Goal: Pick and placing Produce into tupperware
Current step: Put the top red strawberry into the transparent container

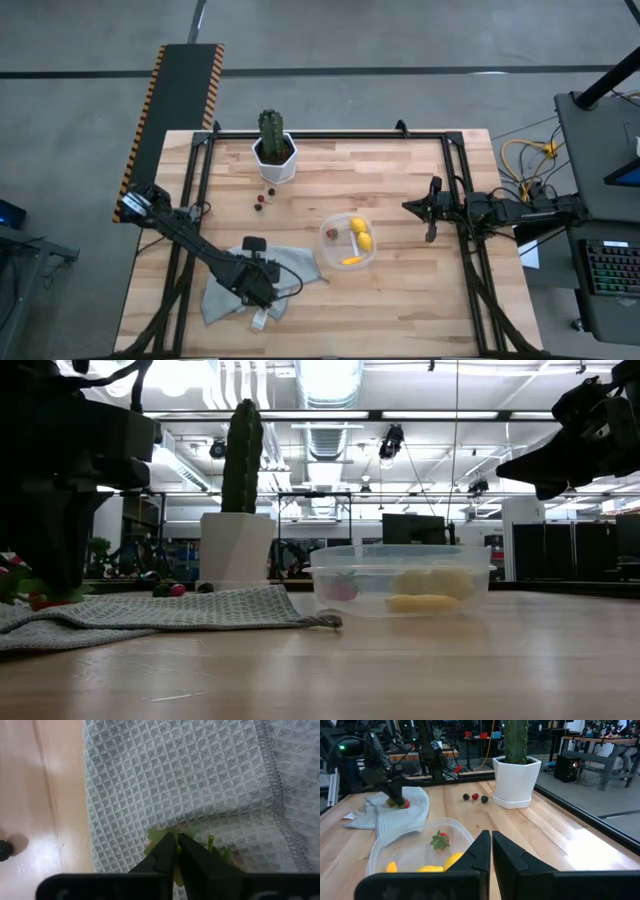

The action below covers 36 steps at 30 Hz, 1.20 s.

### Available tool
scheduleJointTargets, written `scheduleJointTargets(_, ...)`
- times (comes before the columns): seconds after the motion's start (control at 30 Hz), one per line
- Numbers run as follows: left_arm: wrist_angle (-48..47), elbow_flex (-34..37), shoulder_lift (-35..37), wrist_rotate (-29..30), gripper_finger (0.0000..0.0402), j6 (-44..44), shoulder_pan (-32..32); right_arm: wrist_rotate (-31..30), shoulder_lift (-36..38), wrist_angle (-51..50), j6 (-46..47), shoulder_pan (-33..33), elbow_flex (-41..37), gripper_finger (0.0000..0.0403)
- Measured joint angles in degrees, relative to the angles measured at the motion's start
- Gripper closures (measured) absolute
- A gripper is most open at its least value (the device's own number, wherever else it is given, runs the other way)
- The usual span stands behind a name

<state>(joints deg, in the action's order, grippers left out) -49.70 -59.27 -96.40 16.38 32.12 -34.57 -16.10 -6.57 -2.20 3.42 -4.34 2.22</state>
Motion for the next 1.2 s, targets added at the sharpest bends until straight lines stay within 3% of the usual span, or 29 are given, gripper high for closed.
scheduleJointTargets(0.63,-0.8,-2.8,0.2,0.4,0.0401,-5.1,3.0,0.0,0.0,0.0,0.0,0.0,0.0,0.0394)
scheduleJointTargets(0.93,-1.0,-6.6,0.2,1.8,0.0401,-11.8,5.7,0.0,0.0,0.0,0.0,0.0,0.0,0.0394)
scheduleJointTargets(1.2,1.0,-11.7,0.2,5.8,0.0402,-22.8,9.9,0.0,0.0,0.0,0.0,0.0,0.0,0.0394)
